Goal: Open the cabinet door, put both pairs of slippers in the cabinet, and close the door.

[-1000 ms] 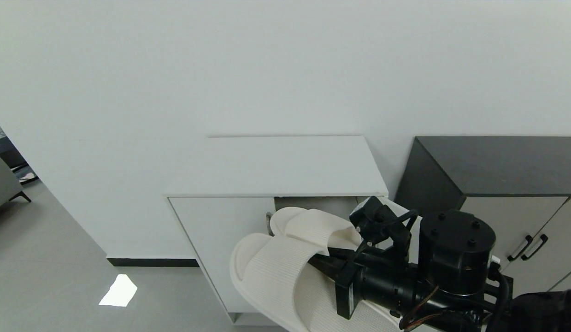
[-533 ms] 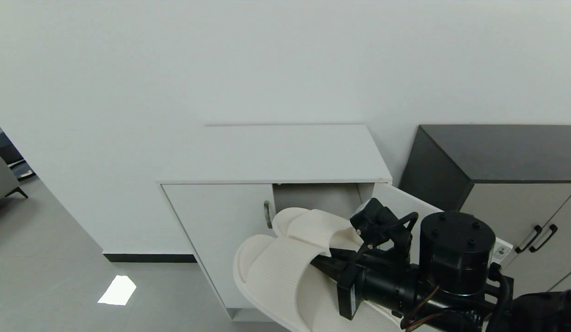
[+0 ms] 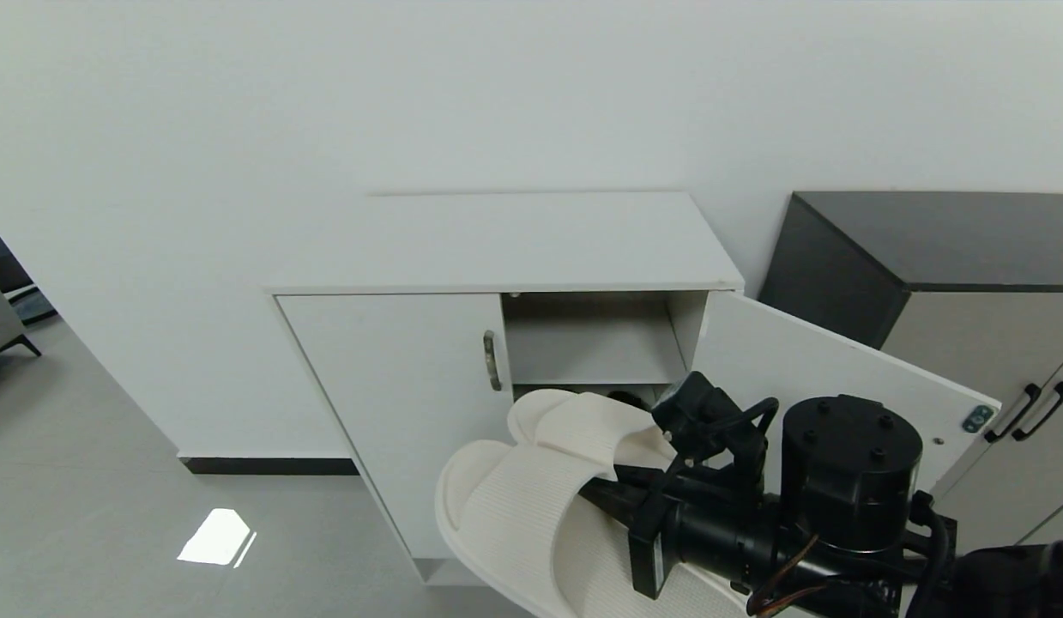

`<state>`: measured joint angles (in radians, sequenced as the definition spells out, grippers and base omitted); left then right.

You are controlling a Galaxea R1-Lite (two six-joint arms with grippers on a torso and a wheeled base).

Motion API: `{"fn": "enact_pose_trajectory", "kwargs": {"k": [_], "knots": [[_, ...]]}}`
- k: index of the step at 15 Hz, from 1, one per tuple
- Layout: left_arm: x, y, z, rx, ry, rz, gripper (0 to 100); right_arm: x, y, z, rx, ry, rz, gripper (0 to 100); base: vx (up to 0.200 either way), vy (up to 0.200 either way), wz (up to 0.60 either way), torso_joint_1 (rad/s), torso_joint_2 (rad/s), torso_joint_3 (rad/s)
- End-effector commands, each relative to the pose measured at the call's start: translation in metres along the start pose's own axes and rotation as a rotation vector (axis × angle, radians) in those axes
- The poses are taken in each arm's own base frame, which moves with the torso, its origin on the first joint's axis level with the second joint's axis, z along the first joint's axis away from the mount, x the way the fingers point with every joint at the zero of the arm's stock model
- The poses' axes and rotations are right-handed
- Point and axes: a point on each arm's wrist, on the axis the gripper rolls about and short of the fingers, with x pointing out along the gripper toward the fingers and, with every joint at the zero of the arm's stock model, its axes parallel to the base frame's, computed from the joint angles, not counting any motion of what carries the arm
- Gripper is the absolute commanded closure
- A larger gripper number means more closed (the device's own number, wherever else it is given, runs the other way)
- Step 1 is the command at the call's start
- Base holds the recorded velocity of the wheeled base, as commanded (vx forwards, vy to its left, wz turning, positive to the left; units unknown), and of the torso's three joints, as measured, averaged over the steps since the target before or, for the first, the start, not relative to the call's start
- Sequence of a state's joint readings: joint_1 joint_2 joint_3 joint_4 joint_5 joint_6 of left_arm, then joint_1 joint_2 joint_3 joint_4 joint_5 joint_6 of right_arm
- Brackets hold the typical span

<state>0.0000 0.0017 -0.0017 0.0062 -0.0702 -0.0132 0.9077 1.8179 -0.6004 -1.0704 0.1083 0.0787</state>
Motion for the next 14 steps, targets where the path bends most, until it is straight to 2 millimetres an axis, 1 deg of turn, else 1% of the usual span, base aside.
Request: {"fn": "enact_pose_trajectory", "kwargs": {"k": [1, 8, 14], "knots": [[0.0001, 0.0000, 0.0000, -0.001, 0.002, 0.000, 100, -0.0005, 0.0002, 0.0001, -0.001, -0.001, 0.001, 100, 0.000, 0.000, 0.00, -0.232, 0.53, 0.290], [0.0001, 0.0000, 0.0000, -0.002, 0.002, 0.000, 100, -0.0022, 0.0019, 0.0009, -0.005, -0.037, 0.012, 100, 0.000, 0.000, 0.00, -0.214, 0.50, 0.290], [0.0001, 0.0000, 0.0000, -0.002, 0.002, 0.000, 100, -0.0045, 0.0048, -0.0014, -0.016, -0.056, 0.024, 100, 0.000, 0.000, 0.00, -0.185, 0.47, 0.288]]}}
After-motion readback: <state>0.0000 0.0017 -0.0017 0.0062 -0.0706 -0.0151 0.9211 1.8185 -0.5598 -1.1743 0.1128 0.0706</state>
